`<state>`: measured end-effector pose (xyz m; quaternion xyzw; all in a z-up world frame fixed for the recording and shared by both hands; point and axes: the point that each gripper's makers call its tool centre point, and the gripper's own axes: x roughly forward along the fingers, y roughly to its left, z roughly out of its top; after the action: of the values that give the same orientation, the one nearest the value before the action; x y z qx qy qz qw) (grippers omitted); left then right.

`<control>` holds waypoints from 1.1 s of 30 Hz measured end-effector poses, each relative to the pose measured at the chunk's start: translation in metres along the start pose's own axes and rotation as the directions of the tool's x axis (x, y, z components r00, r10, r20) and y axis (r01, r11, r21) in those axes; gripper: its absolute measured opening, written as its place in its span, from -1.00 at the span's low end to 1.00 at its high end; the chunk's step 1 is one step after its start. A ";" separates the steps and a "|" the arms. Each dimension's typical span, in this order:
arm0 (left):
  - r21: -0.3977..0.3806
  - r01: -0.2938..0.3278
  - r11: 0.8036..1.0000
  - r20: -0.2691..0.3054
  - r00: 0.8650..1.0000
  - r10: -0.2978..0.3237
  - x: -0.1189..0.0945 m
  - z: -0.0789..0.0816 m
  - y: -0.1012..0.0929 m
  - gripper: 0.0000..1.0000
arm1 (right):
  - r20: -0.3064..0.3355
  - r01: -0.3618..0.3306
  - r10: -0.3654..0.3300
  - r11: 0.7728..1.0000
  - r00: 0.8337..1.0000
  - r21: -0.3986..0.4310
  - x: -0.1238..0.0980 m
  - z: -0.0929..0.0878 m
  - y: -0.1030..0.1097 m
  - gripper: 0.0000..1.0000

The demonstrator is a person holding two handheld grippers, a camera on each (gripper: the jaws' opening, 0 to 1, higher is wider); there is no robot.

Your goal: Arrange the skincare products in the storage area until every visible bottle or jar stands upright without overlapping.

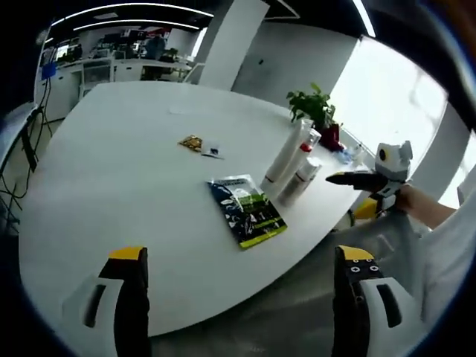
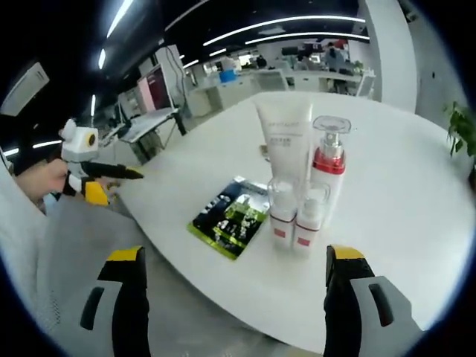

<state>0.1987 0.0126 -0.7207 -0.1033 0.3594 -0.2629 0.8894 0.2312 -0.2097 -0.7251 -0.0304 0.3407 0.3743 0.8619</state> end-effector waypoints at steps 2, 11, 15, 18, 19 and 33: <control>0.006 0.003 1.000 0.011 1.000 -0.003 -0.002 0.004 -0.002 0.98 | -0.005 -0.001 0.001 1.000 1.000 -0.013 0.000 0.000 0.001 0.99; -0.009 -0.004 1.000 0.026 1.000 0.004 -0.006 0.005 -0.002 0.98 | -0.007 0.008 -0.008 1.000 1.000 -0.030 0.000 -0.001 -0.001 0.99; -0.017 -0.007 1.000 0.023 1.000 0.008 -0.007 0.004 -0.003 0.98 | 0.003 0.010 -0.010 1.000 1.000 -0.023 -0.001 0.000 -0.001 0.99; -0.015 -0.015 1.000 0.016 1.000 0.015 -0.008 0.002 -0.003 0.98 | 0.006 0.010 -0.010 1.000 1.000 -0.019 -0.001 0.000 -0.001 0.99; -0.017 -0.015 1.000 0.015 1.000 0.015 -0.008 0.002 -0.003 0.98 | 0.007 0.010 -0.010 1.000 1.000 -0.017 -0.001 0.000 -0.001 0.99; -0.023 -0.036 0.999 0.071 0.997 0.038 -0.004 0.015 -0.003 0.94 | 0.003 0.011 -0.011 1.000 1.000 -0.014 -0.001 -0.001 -0.001 0.97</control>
<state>0.2060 0.0122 -0.7065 -0.1155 0.3322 -0.2385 0.9052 0.2309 -0.2117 -0.7250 -0.0378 0.3367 0.3720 0.8642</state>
